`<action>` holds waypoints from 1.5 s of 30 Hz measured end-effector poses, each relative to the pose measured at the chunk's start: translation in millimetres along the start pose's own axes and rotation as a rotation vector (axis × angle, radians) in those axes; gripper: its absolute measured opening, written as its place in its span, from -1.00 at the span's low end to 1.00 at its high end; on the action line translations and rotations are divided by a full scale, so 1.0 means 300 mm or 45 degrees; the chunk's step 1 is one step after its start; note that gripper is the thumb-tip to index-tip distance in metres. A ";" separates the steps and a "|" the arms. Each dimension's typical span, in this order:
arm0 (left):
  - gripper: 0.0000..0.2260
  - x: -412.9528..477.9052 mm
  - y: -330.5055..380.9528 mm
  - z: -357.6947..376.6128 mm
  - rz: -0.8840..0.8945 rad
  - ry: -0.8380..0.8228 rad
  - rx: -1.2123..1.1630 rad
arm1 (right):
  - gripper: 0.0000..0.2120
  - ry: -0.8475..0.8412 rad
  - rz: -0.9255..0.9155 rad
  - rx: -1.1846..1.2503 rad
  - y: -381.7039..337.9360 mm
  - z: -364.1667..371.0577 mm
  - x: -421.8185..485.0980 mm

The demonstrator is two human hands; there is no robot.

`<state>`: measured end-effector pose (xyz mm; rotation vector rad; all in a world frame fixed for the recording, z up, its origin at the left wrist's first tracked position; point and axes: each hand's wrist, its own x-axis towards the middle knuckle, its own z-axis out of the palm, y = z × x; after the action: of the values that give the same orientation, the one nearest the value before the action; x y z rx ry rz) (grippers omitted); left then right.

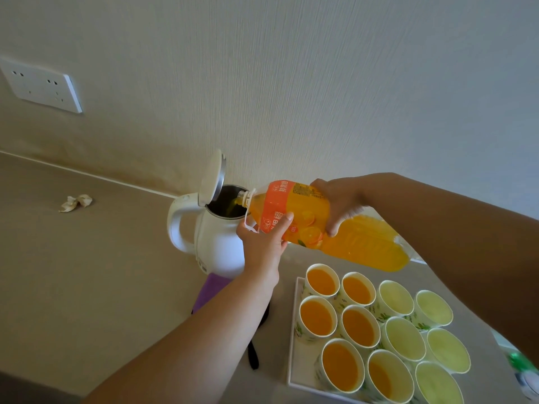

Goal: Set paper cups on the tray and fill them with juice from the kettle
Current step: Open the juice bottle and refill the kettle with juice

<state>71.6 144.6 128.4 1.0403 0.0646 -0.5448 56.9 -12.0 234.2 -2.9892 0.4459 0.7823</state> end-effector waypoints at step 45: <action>-0.33 0.013 -0.003 -0.014 -0.044 -0.031 -0.080 | -0.07 -0.031 0.017 -0.046 -0.013 -0.010 0.004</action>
<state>75.6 146.2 124.4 0.9726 0.0782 -0.5833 60.4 -8.8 236.0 -3.0092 0.4561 0.8361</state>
